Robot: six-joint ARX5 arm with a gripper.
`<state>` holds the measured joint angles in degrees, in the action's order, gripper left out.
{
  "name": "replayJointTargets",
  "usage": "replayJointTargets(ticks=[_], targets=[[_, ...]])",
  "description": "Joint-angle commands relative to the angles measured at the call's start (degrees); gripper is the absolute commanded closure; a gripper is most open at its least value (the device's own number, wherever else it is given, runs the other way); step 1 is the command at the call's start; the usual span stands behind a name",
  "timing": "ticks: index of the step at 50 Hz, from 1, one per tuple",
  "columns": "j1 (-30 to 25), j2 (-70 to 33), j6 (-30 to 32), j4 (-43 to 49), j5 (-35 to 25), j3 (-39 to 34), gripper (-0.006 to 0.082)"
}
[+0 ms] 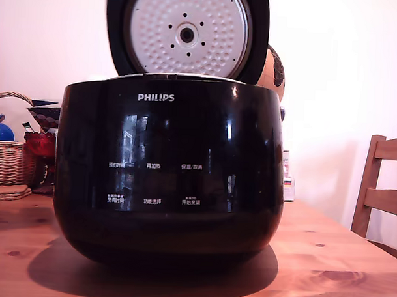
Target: Close the rice cooker by pressing the lid down with medium force
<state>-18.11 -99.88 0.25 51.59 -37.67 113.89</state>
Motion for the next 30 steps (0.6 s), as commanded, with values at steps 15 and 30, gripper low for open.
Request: replayJointTargets(ticks=[15, 30], targets=[[-1.07, -1.11, 4.57, 17.11, -0.39, 1.42, 0.0789], [-2.69, -2.4, 5.29, 21.46, -0.22, 1.42, 0.0788]])
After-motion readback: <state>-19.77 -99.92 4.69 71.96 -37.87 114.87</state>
